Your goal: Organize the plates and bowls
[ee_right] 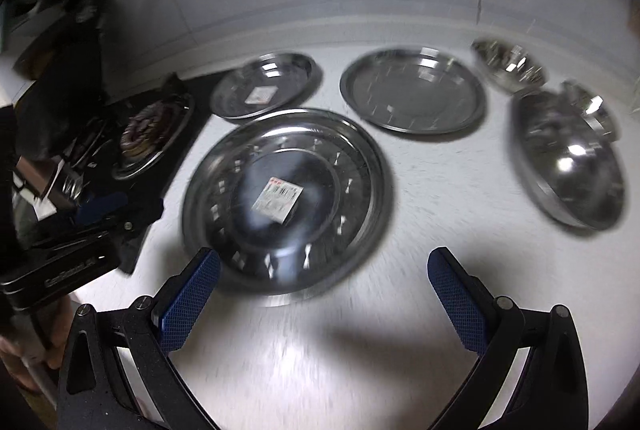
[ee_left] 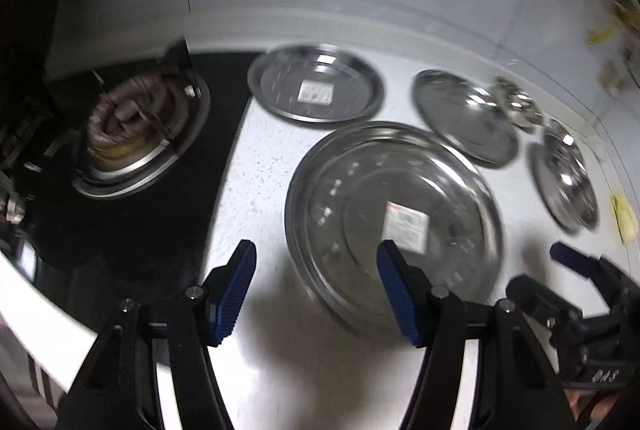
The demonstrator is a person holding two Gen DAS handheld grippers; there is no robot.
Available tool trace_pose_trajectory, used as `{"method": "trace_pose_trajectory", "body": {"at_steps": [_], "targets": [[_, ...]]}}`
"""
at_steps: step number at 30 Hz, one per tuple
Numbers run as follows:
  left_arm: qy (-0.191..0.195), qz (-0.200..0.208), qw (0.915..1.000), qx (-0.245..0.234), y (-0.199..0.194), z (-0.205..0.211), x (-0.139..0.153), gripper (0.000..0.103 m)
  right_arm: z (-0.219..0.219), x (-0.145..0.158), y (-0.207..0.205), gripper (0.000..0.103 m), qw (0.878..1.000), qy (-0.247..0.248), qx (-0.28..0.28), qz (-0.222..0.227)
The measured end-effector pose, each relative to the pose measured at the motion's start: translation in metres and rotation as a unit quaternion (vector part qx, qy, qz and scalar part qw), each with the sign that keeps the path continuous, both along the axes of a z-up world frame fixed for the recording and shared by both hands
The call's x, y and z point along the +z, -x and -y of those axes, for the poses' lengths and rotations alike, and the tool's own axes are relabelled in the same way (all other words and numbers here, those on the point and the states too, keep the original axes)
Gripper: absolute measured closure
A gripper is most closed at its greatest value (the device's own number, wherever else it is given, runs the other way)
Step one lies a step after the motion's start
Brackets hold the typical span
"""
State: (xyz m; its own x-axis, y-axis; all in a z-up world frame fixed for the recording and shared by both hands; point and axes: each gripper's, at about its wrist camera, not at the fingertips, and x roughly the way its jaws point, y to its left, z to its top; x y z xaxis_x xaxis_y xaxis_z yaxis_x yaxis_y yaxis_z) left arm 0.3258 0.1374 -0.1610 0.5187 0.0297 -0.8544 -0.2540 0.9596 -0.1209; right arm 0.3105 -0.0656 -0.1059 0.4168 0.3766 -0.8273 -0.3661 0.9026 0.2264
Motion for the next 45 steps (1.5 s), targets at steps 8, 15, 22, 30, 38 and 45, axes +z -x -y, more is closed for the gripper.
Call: {"method": "trace_pose_trajectory", "body": {"at_steps": [8, 15, 22, 30, 38, 45], "targets": [[0.027, -0.062, 0.9973, 0.031, -0.043, -0.021, -0.046, 0.043, -0.003, -0.043, -0.050, 0.027, 0.997, -0.025, 0.003, -0.072], [0.037, -0.067, 0.9968, 0.021, -0.045, -0.028, -0.050, 0.045, 0.003, -0.055, -0.057, 0.072, 0.995, -0.033, 0.010, -0.092], [0.037, -0.073, 0.9962, 0.029, -0.046, -0.032, -0.047, 0.081, 0.017, -0.058, -0.062, 0.091, 0.994, -0.042, 0.009, -0.100], [0.030, -0.071, 0.9963, 0.038, -0.032, -0.032, -0.044, 0.092, 0.019, -0.053, -0.055, 0.091, 0.996, -0.029, 0.010, -0.083], [0.041, -0.050, 0.9971, 0.040, -0.003, -0.016, -0.003, 0.092, 0.039, -0.016, -0.030, 0.091, 0.998, -0.038, 0.009, -0.058], [0.032, -0.059, 0.9971, 0.037, 0.032, 0.010, 0.041, 0.092, 0.063, 0.023, -0.006, 0.091, 0.996, -0.056, 0.010, -0.068]]}}
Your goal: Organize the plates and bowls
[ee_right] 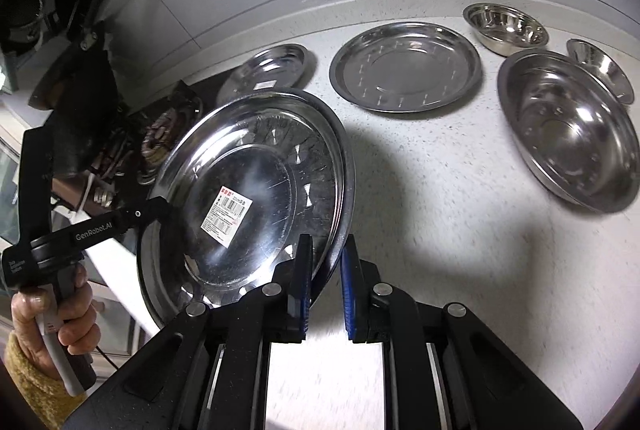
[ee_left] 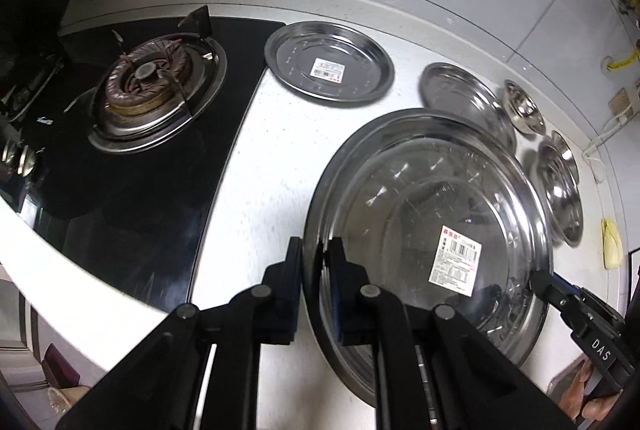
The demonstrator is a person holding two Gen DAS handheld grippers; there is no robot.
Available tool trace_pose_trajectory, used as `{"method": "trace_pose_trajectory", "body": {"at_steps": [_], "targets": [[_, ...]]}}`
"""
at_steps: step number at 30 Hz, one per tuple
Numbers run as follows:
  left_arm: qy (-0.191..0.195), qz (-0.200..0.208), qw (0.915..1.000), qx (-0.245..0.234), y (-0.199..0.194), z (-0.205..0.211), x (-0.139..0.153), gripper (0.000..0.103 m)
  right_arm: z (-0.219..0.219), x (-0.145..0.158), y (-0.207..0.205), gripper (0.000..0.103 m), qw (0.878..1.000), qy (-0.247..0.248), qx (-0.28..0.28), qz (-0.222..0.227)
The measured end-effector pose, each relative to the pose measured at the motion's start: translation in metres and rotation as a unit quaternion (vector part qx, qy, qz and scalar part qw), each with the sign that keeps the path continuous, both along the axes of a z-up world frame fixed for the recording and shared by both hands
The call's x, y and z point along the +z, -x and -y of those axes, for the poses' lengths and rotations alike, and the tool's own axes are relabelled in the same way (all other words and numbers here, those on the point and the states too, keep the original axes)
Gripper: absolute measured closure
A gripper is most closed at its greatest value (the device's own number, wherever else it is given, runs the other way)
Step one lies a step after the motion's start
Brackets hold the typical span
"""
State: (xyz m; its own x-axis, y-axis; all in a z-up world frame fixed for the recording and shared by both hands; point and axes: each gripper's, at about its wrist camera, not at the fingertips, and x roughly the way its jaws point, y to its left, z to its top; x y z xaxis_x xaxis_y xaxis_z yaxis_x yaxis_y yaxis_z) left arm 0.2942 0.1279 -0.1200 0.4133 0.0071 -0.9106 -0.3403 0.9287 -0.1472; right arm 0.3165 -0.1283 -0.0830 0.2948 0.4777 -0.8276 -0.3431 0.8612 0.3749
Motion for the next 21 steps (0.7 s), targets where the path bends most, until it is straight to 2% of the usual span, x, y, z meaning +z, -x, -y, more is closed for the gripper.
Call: {"method": "trace_pose_trajectory", "body": {"at_steps": [10, 16, 21], "targets": [[-0.018, -0.022, 0.9996, -0.008, 0.049, 0.037, 0.041, 0.092, 0.022, 0.022, 0.037, 0.091, 1.000, -0.016, 0.008, -0.022], [0.010, -0.032, 0.9991, -0.027, 0.071, 0.048, 0.043, 0.092, 0.042, 0.043, 0.062, 0.091, 0.999, -0.019, 0.005, -0.025], [0.037, -0.034, 0.9970, -0.059, 0.073, 0.045, 0.031, 0.092, 0.043, 0.045, 0.071, 0.091, 1.000, 0.001, 0.004, -0.025]]}}
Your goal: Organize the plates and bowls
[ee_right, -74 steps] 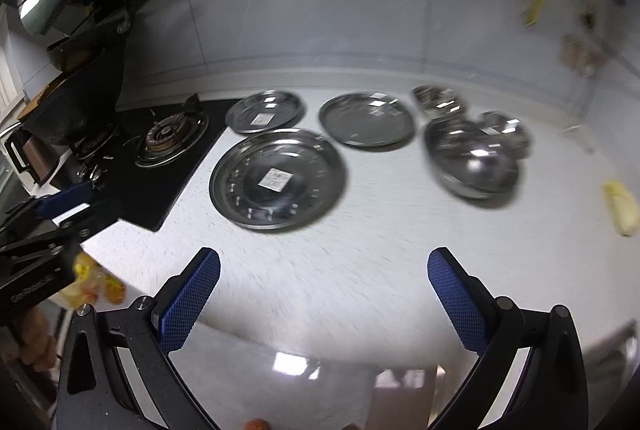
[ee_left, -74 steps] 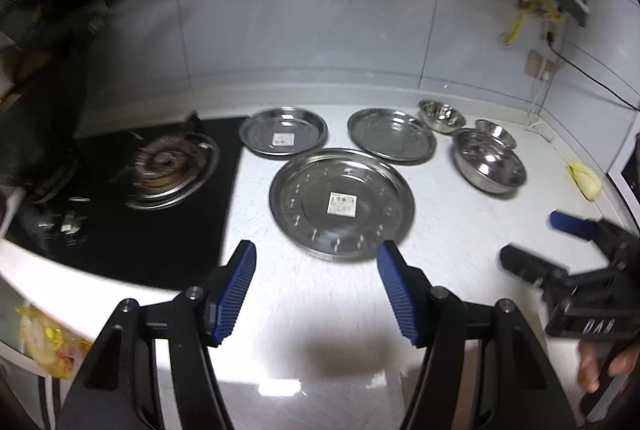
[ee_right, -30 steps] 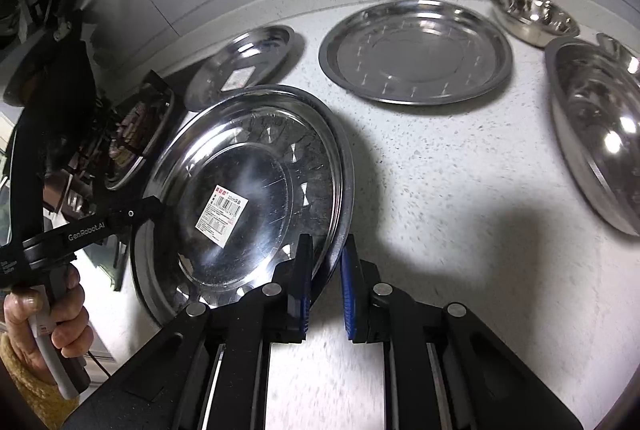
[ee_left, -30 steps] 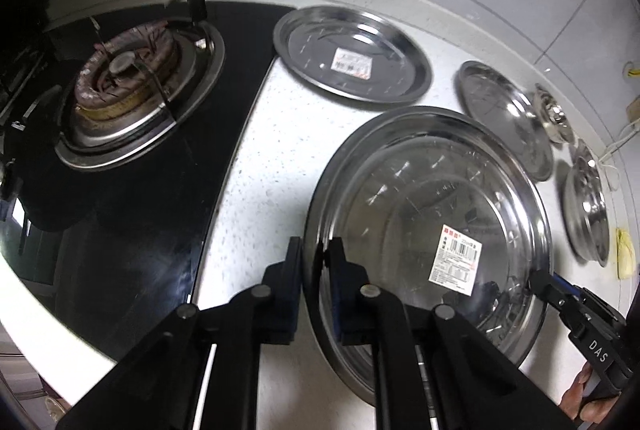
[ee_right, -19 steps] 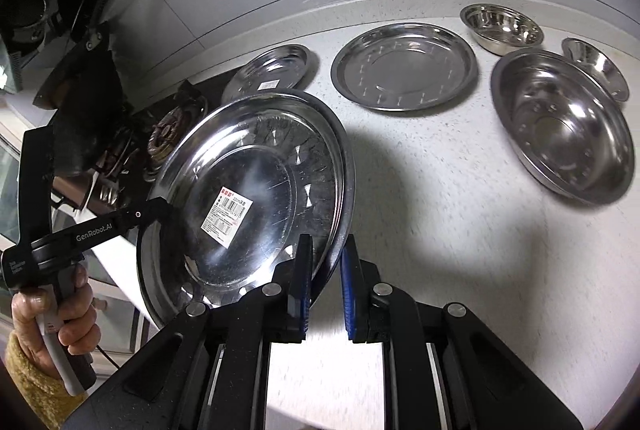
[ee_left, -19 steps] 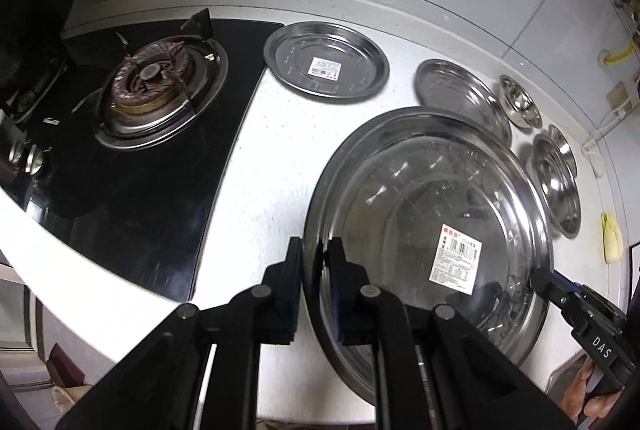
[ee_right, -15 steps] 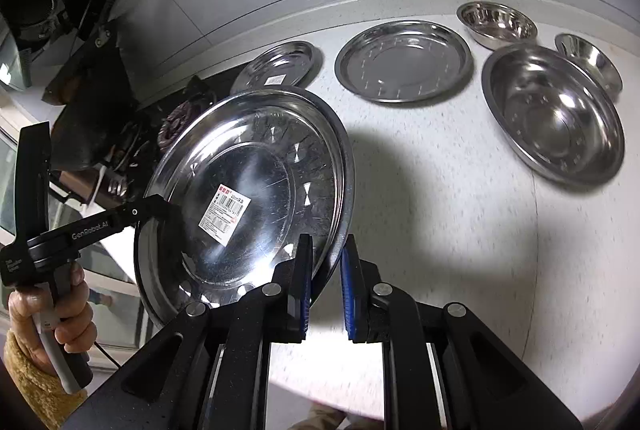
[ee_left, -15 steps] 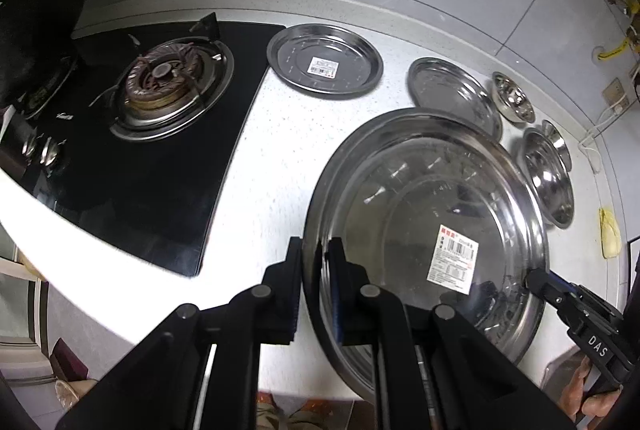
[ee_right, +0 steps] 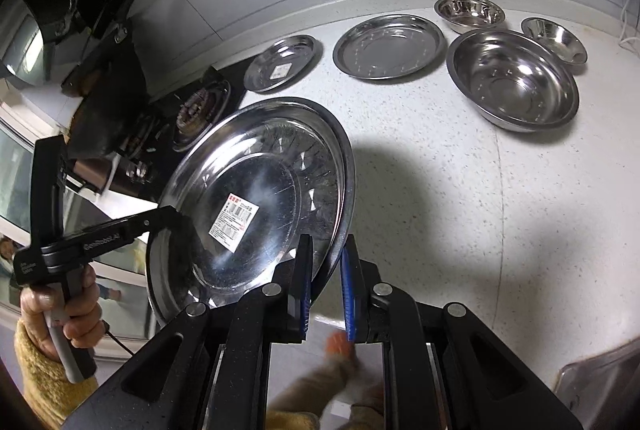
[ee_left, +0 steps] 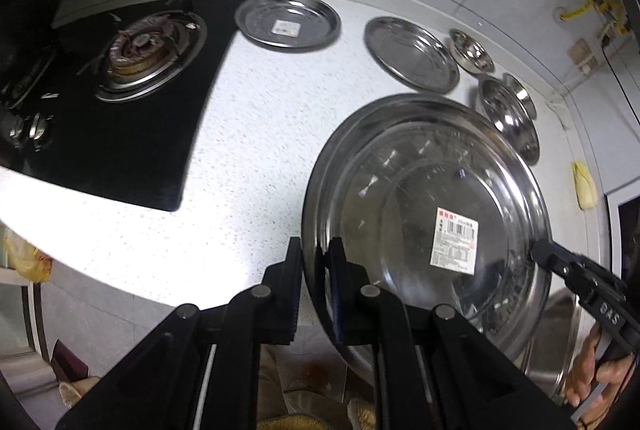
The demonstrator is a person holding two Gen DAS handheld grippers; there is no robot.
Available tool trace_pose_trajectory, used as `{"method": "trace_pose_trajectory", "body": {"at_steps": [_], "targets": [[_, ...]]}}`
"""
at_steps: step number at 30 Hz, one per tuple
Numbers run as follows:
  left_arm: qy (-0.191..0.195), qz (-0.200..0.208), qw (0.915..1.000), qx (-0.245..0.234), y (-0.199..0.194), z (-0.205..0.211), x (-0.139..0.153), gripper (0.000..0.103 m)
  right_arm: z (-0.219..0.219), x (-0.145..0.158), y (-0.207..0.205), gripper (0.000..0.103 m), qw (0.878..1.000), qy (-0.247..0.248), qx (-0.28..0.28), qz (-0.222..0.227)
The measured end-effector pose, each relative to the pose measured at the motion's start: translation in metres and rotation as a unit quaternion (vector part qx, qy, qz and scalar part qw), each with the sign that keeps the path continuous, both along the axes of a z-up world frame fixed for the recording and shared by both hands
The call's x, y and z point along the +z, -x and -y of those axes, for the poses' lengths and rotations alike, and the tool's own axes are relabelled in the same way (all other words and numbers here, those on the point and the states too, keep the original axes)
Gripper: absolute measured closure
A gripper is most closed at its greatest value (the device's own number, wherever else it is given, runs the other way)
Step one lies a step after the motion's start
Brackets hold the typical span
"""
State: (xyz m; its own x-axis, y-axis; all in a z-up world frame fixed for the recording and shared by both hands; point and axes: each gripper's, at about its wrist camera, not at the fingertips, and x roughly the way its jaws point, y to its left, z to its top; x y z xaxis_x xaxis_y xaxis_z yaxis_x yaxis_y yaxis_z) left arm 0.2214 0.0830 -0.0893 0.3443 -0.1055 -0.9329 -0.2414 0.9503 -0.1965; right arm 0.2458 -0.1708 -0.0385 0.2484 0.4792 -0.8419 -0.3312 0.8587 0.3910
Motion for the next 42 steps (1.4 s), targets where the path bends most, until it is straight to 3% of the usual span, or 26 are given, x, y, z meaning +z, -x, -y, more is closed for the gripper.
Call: {"method": "trace_pose_trajectory", "body": {"at_steps": [14, 23, 32, 42], "targets": [[0.039, -0.032, 0.9946, -0.091, -0.058, -0.035, -0.064, 0.091, -0.042, -0.057, -0.031, 0.091, 0.994, 0.077, -0.055, -0.053], [0.033, 0.010, 0.9957, -0.087, -0.076, -0.036, -0.064, 0.091, -0.041, -0.078, -0.056, 0.091, 0.994, 0.076, -0.049, -0.055], [0.017, 0.012, 0.9976, -0.065, -0.082, -0.023, -0.074, 0.091, -0.027, -0.096, -0.080, 0.091, 0.997, 0.056, -0.005, -0.061], [0.016, -0.009, 0.9968, -0.078, -0.082, -0.021, -0.098, 0.091, -0.027, -0.106, -0.080, 0.091, 0.996, 0.068, -0.003, -0.066]]}}
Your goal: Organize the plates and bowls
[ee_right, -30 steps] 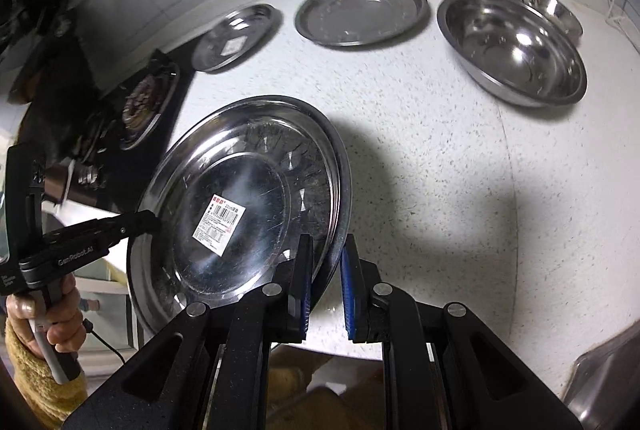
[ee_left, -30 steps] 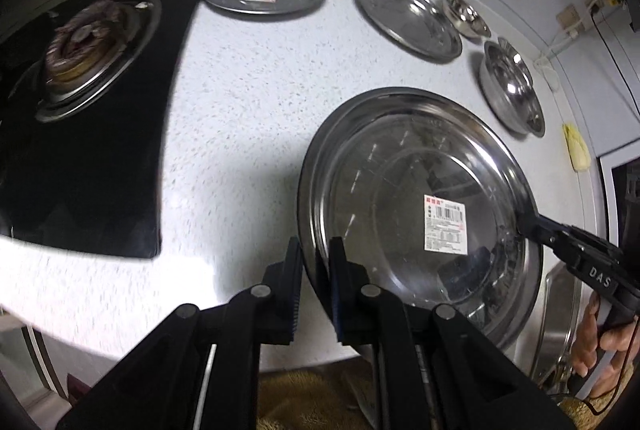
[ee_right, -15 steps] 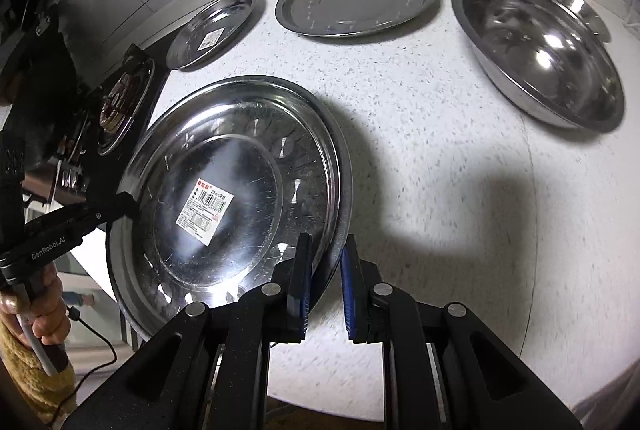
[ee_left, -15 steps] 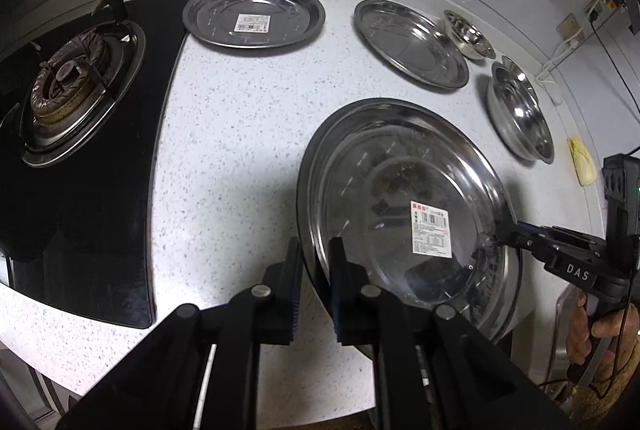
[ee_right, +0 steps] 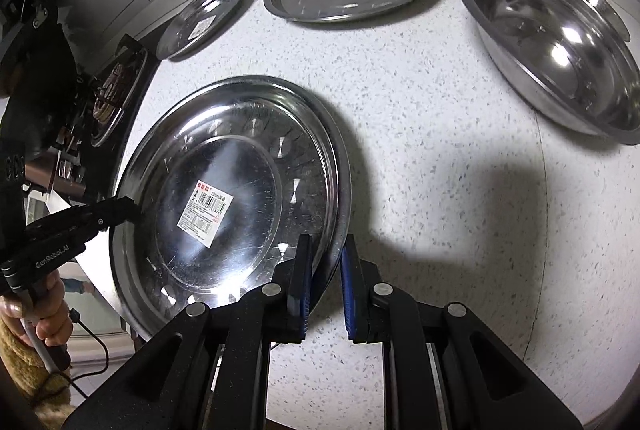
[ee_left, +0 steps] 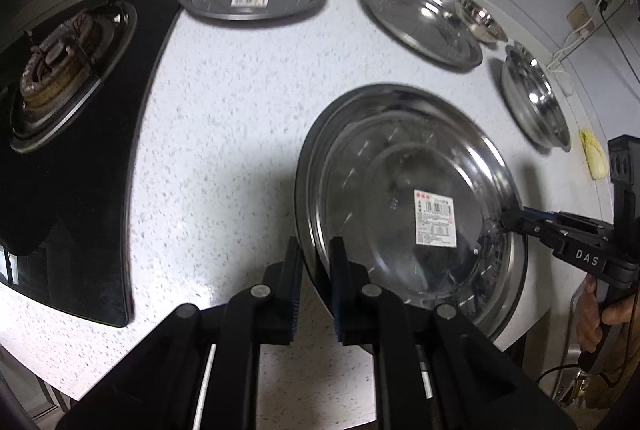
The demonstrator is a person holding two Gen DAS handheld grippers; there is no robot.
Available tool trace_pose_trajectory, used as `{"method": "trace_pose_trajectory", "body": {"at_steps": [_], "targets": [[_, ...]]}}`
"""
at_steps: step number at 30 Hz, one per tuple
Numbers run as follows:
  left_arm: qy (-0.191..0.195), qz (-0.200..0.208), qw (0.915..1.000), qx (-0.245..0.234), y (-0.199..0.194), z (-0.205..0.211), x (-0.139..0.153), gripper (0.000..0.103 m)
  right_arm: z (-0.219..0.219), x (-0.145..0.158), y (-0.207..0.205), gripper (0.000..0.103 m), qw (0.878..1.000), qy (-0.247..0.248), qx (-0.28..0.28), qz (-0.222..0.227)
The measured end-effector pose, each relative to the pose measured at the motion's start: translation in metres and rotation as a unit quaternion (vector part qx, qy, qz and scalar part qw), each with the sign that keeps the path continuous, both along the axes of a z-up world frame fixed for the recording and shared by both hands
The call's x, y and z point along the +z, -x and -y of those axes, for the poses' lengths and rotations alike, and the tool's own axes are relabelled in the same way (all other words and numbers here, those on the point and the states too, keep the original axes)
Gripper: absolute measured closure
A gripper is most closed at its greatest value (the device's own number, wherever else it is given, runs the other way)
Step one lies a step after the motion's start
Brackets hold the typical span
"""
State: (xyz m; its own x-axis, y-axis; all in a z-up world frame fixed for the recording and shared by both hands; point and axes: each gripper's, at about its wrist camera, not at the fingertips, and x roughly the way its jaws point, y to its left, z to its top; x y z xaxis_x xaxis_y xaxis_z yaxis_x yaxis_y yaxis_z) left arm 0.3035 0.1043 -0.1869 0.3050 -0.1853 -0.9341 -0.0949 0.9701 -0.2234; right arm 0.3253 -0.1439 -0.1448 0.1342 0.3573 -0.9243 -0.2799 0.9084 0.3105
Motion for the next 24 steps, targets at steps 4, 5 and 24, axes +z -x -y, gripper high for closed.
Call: {"method": "trace_pose_trajectory", "body": {"at_steps": [4, 5, 24], "targets": [[-0.007, -0.011, 0.9999, -0.001, -0.001, 0.004, -0.011, 0.091, -0.004, -0.006, -0.002, 0.091, 1.000, 0.015, 0.009, 0.001], [-0.006, -0.008, 0.9999, 0.000, -0.001, 0.005, -0.013, 0.091, -0.007, -0.005, -0.003, 0.091, 1.000, 0.017, 0.011, 0.006], [-0.068, 0.054, 0.9956, 0.035, 0.017, 0.004, 0.018, 0.072, 0.001, 0.058, -0.026, 0.056, 0.986, 0.026, -0.039, 0.160]]}}
